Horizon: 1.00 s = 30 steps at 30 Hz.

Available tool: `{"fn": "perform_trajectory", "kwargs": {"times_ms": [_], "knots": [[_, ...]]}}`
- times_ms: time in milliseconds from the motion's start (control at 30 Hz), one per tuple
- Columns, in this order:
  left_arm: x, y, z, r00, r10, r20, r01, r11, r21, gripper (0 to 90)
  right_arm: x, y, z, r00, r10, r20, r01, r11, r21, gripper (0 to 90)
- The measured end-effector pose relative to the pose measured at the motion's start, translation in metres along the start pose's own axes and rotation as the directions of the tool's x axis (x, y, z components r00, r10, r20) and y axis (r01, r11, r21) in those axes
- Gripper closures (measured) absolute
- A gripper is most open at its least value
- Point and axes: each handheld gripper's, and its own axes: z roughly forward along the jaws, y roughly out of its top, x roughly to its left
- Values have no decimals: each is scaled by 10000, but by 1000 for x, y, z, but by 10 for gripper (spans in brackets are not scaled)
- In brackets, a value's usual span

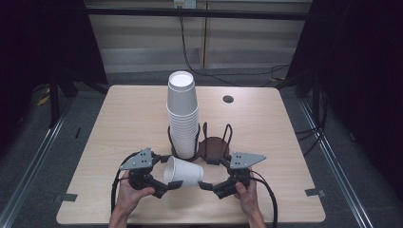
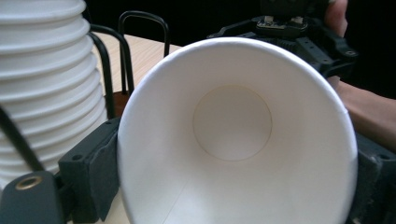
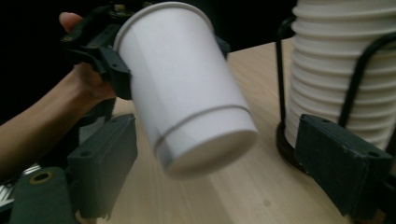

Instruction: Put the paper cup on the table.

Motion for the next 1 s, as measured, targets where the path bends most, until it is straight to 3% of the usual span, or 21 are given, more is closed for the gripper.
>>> {"fn": "perform_trajectory", "kwargs": {"times_ms": [100,267,400,467,633,733,833,933,1000], "knots": [[1,0,-4,9995,-21,-302,27,9998,196,101,-1,-3,-2,9976,34,697,-36,10000,28,129],[2,2,-12,9991,-124,-394,135,9995,280,101,2,-5,-8,9830,-162,1831,209,9995,-237,128],[5,0,-20,9973,-224,-699,249,9991,357,101,1,-9,-15,9532,-174,3018,350,9980,-529,128],[6,0,-24,9964,-237,-813,273,9987,434,101,0,-14,-17,9302,-108,3669,366,9973,-637,129],[10,2,-34,9950,-43,-999,133,9959,893,99,-2,-24,-23,9031,131,4292,427,9918,-1201,128],[11,4,-39,9924,75,-1230,57,9943,1069,100,-3,-28,-24,8817,240,4712,501,9883,-1442,130],[13,5,-44,9927,-6,-1207,137,9940,1084,100,-4,-32,-24,8599,351,5093,502,9870,-1528,130],[16,12,-46,9863,198,-1636,76,9862,1652,100,-4,-34,-23,8455,361,5327,693,9819,-1764,131],[18,15,-50,9840,138,-1774,163,9858,1672,99,-3,-35,-21,8315,269,5549,892,9794,-1812,131]]}}
